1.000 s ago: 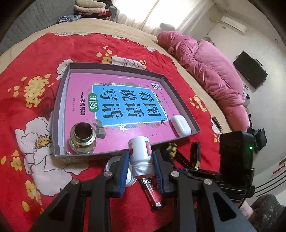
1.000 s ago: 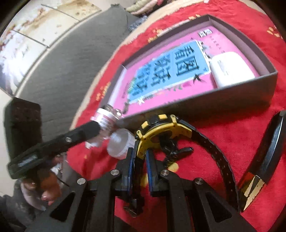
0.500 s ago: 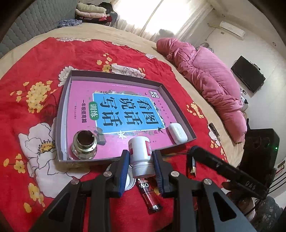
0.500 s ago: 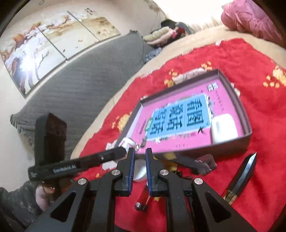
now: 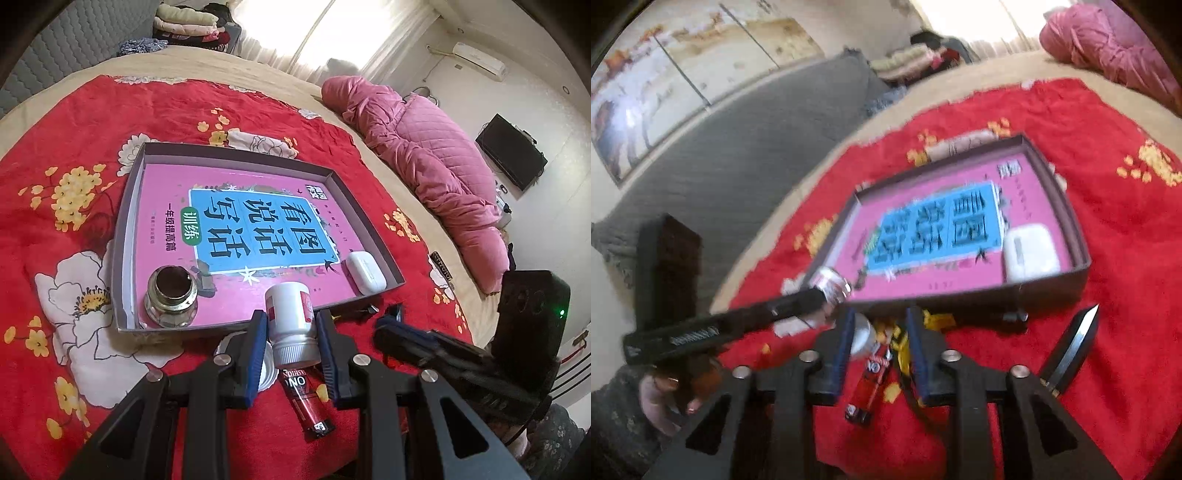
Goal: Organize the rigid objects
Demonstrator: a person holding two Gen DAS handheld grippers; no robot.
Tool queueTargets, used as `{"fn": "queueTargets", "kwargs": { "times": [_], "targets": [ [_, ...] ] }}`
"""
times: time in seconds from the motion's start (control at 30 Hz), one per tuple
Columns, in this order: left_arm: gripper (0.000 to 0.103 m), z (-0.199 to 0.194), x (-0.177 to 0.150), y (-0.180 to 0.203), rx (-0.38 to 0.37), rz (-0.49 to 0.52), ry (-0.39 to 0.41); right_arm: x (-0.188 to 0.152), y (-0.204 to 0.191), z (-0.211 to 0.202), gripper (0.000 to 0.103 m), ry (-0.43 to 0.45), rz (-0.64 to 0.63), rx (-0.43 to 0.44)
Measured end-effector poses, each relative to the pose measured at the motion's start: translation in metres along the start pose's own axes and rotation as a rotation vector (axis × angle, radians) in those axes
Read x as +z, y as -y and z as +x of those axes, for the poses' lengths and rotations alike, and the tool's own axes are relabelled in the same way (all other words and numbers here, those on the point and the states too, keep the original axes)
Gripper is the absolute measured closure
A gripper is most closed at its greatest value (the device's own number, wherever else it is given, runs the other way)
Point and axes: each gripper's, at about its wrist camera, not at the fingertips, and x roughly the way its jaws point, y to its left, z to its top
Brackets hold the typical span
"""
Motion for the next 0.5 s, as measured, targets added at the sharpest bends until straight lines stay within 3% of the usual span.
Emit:
{"fn": "queueTargets", "kwargs": {
  "times": [0.17, 0.5],
  "targets": [
    [0.075, -0.001, 0.000, 0.000, -0.002, 0.002, 0.006, 0.003, -0.014, 0.022, 0.069, -0.085, -0.053, -0.116],
    [0.075, -0.004, 0.002, -0.004, -0.002, -0.005, 0.015, 0.022, 0.000, 0.062, 0.069, -0.268, 0.118, -0.250]
  ]
}}
